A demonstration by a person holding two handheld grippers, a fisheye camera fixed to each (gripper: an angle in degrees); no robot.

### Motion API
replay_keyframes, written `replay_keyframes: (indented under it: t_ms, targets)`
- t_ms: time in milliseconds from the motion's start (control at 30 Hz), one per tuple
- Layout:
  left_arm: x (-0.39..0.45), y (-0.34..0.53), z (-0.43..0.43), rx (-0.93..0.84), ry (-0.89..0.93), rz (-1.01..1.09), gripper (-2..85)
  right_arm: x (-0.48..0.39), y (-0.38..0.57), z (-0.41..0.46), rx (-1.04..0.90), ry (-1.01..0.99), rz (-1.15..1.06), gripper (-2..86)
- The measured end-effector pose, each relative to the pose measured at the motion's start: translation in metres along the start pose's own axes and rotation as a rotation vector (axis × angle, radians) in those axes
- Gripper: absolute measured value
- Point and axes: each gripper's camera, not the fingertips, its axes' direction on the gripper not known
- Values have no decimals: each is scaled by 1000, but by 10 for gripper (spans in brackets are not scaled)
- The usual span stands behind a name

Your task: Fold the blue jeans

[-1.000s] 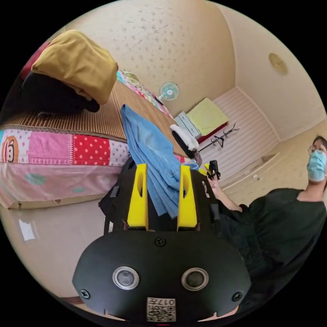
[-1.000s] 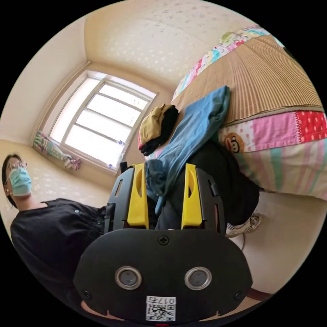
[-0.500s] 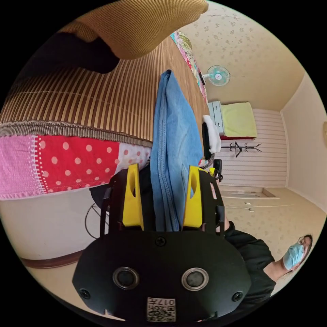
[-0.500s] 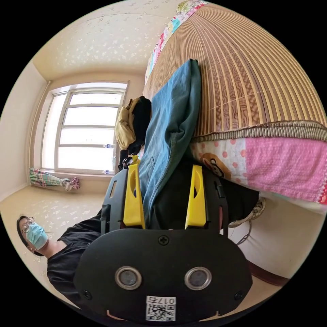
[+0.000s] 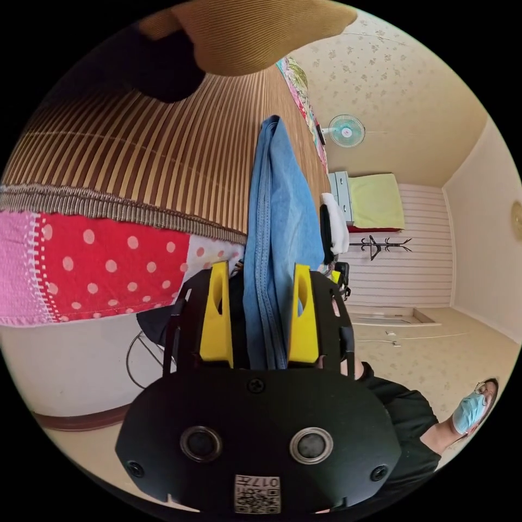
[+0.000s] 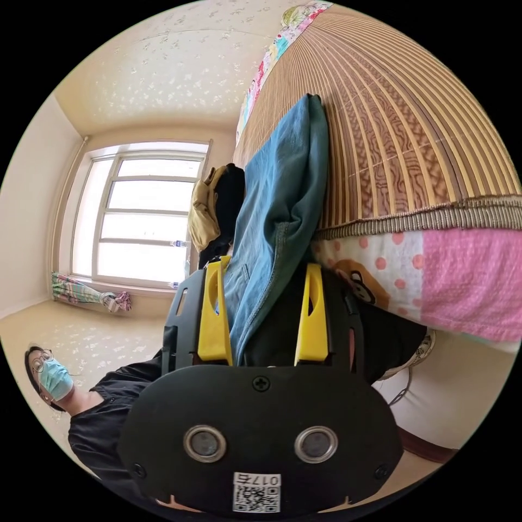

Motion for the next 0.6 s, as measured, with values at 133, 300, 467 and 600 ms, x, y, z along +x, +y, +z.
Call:
replay_keyframes:
  t_ms: [133, 300, 467, 600]
  targets:
    - [2, 6, 10, -26, 94, 24, 54, -5, 2, 4, -12, 90, -19, 128]
    - [11, 17, -3, 30, 151, 90, 54, -18, 10, -7, -2, -18, -88, 43]
    - [-15, 3, 8, -40, 139, 36, 137, -9, 11, -1, -43, 59, -24, 74]
    - [-34, -1, 26, -79, 256, -38, 94, -1, 15, 2, -37, -52, 6, 73]
